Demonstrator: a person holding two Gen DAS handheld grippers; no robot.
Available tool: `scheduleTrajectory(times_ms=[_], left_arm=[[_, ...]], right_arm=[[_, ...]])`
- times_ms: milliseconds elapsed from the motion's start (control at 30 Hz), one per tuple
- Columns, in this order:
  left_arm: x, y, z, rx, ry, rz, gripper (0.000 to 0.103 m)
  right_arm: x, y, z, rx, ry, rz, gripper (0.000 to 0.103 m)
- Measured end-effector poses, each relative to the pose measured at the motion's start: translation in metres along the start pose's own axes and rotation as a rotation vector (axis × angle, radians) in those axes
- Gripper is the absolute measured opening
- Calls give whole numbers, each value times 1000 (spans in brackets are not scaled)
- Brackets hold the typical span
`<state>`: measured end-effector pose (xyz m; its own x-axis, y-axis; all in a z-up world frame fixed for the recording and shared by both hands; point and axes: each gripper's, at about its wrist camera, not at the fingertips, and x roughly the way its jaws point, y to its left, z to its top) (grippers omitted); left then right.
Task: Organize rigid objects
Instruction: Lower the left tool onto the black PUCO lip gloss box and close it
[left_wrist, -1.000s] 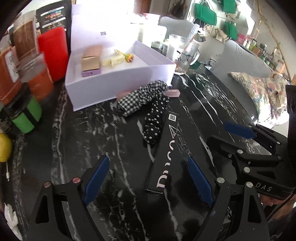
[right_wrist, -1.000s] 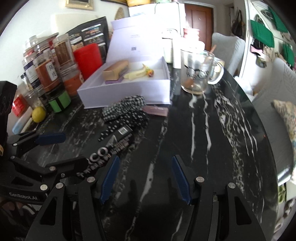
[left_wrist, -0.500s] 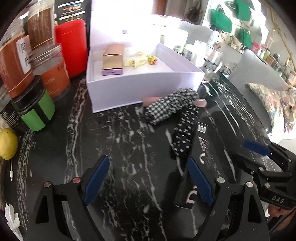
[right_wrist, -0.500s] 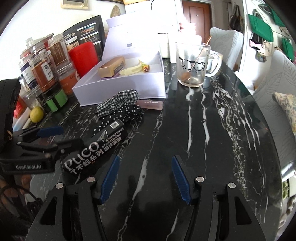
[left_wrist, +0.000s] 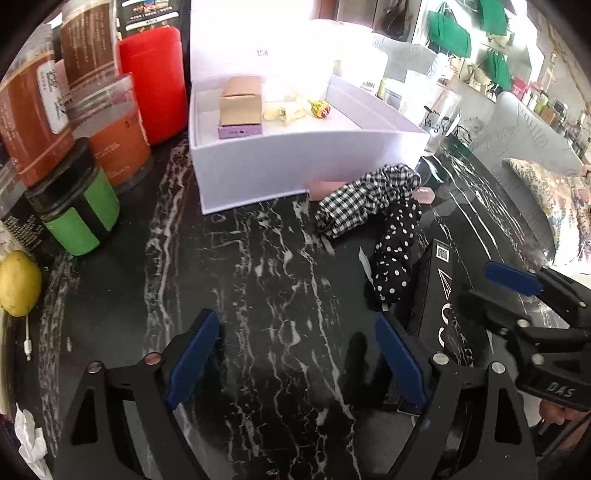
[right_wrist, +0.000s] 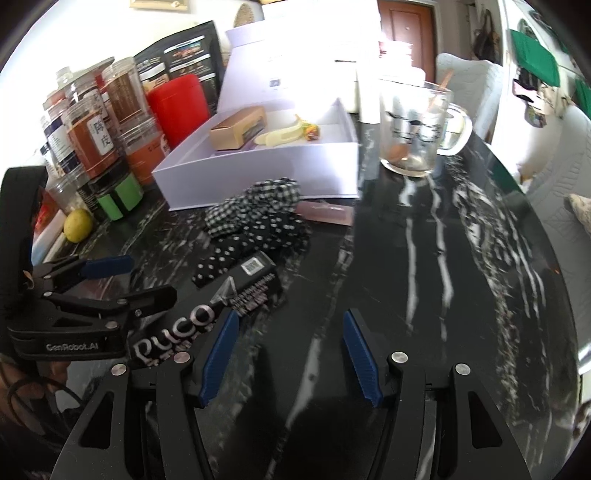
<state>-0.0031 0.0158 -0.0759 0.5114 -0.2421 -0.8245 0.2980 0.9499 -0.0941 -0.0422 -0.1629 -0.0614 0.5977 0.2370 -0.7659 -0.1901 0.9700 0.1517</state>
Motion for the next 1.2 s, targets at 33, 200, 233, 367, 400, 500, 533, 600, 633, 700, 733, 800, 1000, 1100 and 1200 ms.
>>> scheduleTrajectory(times_ms=[33,200,233,367,400,500,533,600,633,700,733,800,1000,1100,1200], left_arm=[[-2,1,1,-2,-5,2,87],[-17,11,1,-20,-27,10,87],[-19,13,1,-21,-30,9,87],[-26,16,0,-29,-47,-11,87],[-26,16,0,-29,-49,-23,87],[-28,13,0,-15,-53,-63,87],[-28,11,0,-3,-56,-74,87],[-29,4,0,37,-66,-83,87],[-28,0,1,58,-69,-81,87],[-26,-7,2,102,-75,-69,87],[-26,-9,4,116,-81,-63,87],[-21,-12,7,157,-77,-66,87],[-25,-16,11,236,-86,-56,87],[-34,-11,12,243,-130,-38,87],[-38,-3,16,220,-142,-37,87]], right_arm=[[1,2,1,-7,-1,2,59],[9,14,6,-53,0,6,59],[10,17,7,-60,-1,10,59],[14,25,12,-90,-4,17,59],[15,27,13,-97,-5,15,59],[18,29,15,-105,-2,21,59],[20,30,16,-106,0,24,59],[24,30,19,-111,8,32,59],[25,30,20,-115,9,32,59],[28,30,22,-122,14,41,59],[30,29,23,-121,18,45,59],[31,26,24,-117,22,51,59],[36,22,32,-117,30,86,59],[40,23,40,-120,32,107,59],[44,25,48,-123,36,146,59]])
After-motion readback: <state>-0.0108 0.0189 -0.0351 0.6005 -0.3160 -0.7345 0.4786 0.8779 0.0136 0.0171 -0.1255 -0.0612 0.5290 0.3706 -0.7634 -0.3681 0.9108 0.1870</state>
